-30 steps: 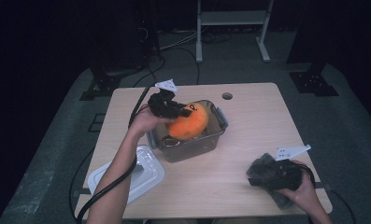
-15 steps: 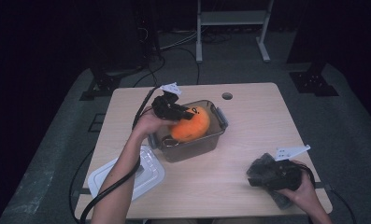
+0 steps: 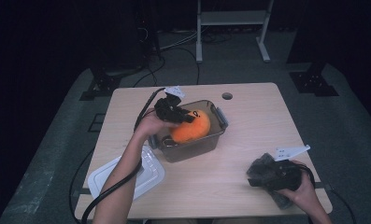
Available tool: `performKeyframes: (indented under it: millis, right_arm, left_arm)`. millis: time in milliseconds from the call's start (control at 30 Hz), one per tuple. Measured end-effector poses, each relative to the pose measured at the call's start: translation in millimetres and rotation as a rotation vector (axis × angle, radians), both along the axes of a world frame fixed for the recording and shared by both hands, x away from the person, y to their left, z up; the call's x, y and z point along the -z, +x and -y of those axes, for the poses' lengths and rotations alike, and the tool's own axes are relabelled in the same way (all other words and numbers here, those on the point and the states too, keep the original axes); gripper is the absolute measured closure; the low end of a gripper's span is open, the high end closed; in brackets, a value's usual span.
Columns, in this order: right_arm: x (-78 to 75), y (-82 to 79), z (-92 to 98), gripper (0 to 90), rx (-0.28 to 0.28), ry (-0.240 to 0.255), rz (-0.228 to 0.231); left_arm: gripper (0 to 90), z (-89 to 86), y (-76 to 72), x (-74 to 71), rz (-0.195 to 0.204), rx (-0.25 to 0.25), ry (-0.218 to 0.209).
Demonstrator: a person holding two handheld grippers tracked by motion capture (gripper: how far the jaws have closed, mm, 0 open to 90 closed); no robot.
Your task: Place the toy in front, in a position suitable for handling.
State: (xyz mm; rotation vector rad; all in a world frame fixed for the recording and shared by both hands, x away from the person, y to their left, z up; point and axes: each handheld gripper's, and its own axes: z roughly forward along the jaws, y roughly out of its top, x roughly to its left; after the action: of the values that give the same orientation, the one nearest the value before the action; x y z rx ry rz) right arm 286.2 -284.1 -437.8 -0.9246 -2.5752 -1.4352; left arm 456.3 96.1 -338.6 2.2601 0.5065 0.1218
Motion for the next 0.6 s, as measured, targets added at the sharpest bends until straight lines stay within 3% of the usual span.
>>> performKeyframes:
  millis: [600]
  right_arm:
    - [0.3,0.3,-0.2,33.3,-0.002,0.0,0.0]
  left_arm:
    - [67.6,9.4,-0.4,6.6,-0.024,0.018,0.04]
